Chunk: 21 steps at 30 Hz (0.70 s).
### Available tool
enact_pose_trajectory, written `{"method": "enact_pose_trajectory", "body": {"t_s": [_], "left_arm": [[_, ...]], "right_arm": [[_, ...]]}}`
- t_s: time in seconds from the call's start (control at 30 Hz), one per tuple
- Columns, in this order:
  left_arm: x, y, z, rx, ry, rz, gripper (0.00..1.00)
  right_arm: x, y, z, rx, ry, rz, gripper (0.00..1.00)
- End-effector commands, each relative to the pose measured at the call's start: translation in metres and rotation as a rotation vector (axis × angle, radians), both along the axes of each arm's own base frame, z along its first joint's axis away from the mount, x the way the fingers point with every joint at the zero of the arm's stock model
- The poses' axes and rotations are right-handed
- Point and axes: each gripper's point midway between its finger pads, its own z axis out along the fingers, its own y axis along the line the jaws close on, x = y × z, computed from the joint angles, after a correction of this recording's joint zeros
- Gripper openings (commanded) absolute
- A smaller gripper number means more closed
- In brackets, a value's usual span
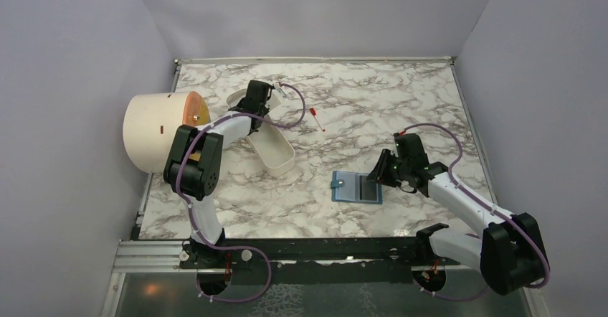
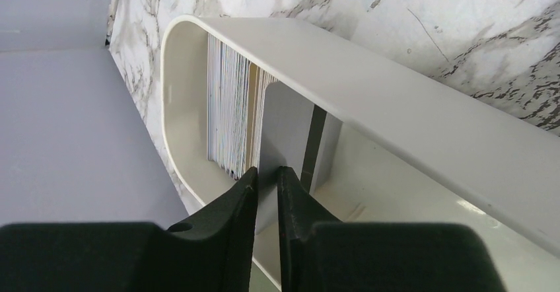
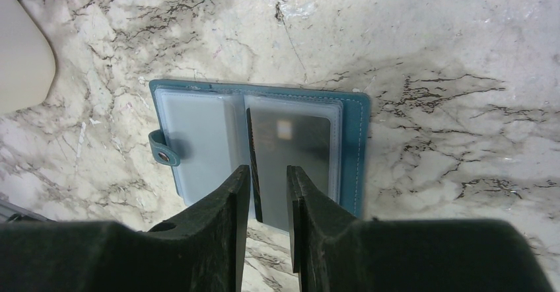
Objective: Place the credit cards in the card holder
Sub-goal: Pick up the credit card from the storage box.
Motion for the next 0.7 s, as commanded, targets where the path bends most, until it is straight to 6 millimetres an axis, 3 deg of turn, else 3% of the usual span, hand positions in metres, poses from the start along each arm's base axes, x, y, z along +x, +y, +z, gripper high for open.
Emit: {"method": "enact_pose_trajectory", "body": {"t_s": [0.0,0.17,0.33,0.47,0.67], "left_arm": [[0.010,0.000,0.036,-0.024,-0.074,0.014,0.15],[0.004,-0.007,0.047,-0.062,-0.076,0.010,0.08],[-0.009,-0.026,0.059,-0.195,-0.061,-0.019,0.00],[-0.020,-0.039,0.081,-0.278,-0.085,-0.027,0.00],[-0.039,-0.067,0.107,-0.504,-0.093,-0.057,0.00]], "right_arm": [[0.008,0.006,0.011,0.020,-0.046,0.022,0.27],[0.006,0.008,0.011,0.026,-0.043,0.036,0.27],[0.006,0.010,0.013,0.037,-0.043,0.043,0.27],[0.005,0.013,0.019,0.051,-0.047,0.057,0.27],[0.005,0.026,0.043,0.118,-0.105,0.130,0.27]]}}
